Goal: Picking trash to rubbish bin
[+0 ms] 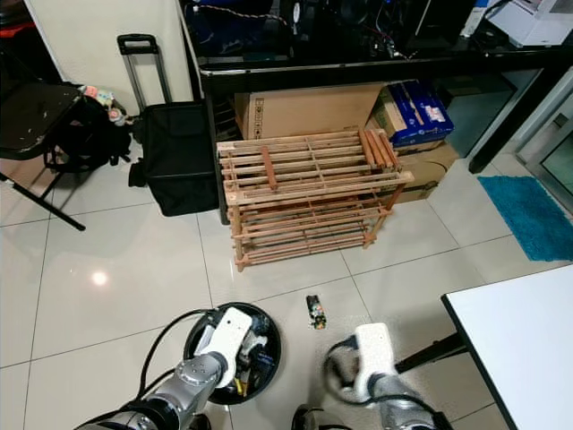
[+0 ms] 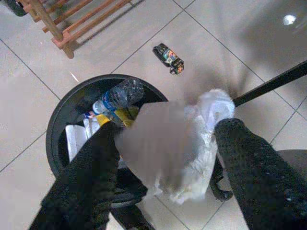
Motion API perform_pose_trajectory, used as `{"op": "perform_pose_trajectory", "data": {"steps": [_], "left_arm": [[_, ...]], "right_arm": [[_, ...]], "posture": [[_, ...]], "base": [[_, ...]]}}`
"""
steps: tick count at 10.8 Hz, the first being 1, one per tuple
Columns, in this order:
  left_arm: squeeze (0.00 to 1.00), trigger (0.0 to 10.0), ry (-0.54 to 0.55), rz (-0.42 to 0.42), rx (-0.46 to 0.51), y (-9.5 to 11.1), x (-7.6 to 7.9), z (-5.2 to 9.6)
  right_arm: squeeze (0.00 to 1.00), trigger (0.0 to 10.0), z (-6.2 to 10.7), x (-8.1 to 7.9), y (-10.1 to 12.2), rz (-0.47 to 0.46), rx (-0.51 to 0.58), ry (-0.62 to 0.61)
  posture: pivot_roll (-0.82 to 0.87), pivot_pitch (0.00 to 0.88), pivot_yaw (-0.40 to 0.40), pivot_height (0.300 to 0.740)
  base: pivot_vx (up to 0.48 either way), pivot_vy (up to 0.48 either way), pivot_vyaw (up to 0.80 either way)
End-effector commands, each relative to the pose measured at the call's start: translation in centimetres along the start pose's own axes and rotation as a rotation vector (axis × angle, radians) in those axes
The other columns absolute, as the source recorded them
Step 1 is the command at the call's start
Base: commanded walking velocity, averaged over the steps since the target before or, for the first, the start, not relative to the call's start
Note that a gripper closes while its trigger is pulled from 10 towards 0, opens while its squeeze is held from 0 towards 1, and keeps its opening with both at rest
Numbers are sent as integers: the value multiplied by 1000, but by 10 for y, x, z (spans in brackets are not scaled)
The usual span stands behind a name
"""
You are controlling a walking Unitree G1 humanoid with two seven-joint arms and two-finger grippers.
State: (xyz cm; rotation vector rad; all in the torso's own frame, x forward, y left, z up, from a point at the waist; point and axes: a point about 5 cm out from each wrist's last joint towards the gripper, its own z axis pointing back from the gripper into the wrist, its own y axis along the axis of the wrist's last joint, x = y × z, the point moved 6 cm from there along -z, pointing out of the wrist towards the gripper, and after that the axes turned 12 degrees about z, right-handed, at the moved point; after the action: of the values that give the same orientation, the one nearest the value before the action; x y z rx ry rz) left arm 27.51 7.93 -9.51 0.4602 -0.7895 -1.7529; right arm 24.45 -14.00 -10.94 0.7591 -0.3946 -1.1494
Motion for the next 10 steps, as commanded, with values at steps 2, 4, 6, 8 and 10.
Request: {"op": "perform_pose_trajectory", "data": {"steps": [2, 4, 6, 8, 10], "left_arm": [[1000, 10000, -10, -6, -13, -2, 4, 0], [1000, 10000, -9, -8, -12, -2, 4, 0], [0, 10000, -2, -17, -13, -2, 3, 0], [0, 10000, 2, -21, -13, -2, 2, 0], [0, 10000, 5, -21, -11, -1, 1, 0]], "right_arm": [[0, 10000, 2, -17, 4, -73, 17, 183], [0, 10000, 2, -23, 6, -82, 27, 223], [0, 10000, 2, -21, 7, -90, 31, 218], [0, 10000, 3, -21, 6, -90, 28, 223], [0, 10000, 2, -21, 7, -89, 29, 220]], "posture": [[-106, 132, -117, 740], [-106, 135, -118, 740], [-106, 136, -119, 740], [-105, 137, -120, 740], [-102, 137, -120, 740]], "base": [[0, 0, 0], [0, 0, 0], [0, 0, 0], [0, 0, 0], [0, 0, 0]]}}
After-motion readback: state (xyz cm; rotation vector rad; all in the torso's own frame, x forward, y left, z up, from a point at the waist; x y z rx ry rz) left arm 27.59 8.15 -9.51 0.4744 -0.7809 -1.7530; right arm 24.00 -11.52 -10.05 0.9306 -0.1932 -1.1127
